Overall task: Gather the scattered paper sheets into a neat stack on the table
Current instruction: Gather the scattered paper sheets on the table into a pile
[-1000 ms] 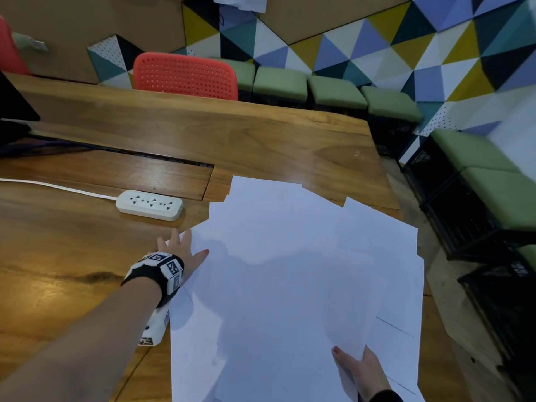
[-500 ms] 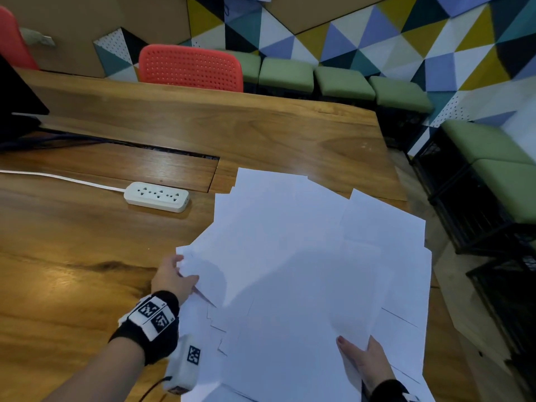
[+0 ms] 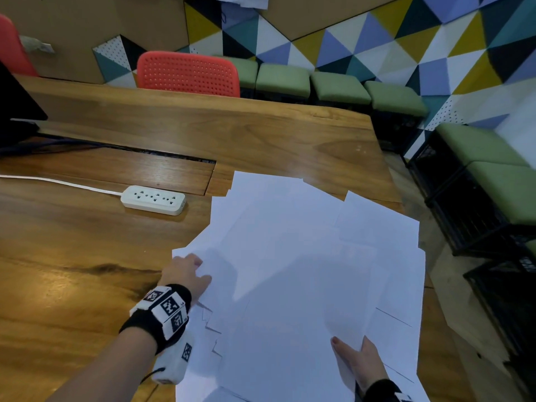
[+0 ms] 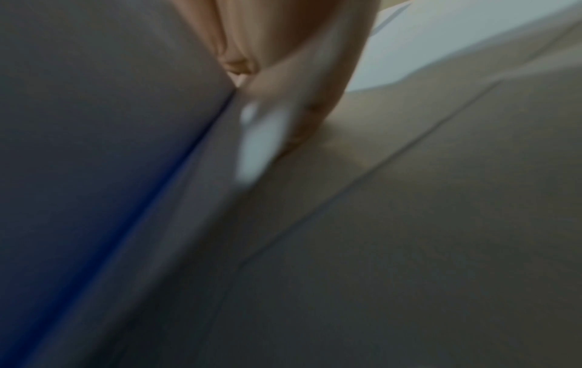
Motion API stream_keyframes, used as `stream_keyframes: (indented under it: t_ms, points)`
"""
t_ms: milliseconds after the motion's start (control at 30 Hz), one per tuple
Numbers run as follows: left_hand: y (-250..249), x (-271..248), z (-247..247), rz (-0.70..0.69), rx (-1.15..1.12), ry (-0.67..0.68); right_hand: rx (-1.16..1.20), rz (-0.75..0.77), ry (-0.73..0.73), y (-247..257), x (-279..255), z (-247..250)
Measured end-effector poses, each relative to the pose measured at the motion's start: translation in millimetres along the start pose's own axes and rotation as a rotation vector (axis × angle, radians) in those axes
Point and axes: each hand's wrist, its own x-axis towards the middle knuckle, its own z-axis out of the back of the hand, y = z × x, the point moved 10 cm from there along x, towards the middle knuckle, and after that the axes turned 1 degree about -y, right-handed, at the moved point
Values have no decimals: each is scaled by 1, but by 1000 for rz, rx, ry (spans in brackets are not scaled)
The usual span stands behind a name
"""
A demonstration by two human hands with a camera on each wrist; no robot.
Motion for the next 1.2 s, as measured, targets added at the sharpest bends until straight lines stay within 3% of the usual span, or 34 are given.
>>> stream_keyframes:
  t_ms: [100, 300, 433, 633, 733, 800, 967, 1200]
  points:
    - [-10, 17, 11, -7, 69, -65, 11, -7, 11, 0, 1, -1]
    - [-22, 27, 12, 19, 184, 24, 5, 0, 33, -1, 3, -2]
    - [-18, 26, 12, 56, -5, 92, -10, -3, 40, -4, 5, -2]
    - [-30, 1, 5, -11, -152, 59, -22, -8, 34, -5, 7, 0]
    - [-26, -8, -20, 60, -412, 255, -33, -6, 32, -6, 7, 0]
    - [-22, -17, -28, 91, -511, 310, -33, -4, 35, -6, 8, -1]
    - [-16, -19, -4, -22, -382, 109, -29, 7, 46, -2, 6, -3]
    - [-2, -29, 80, -76, -465, -204, -5, 9, 18, -2, 6, -2]
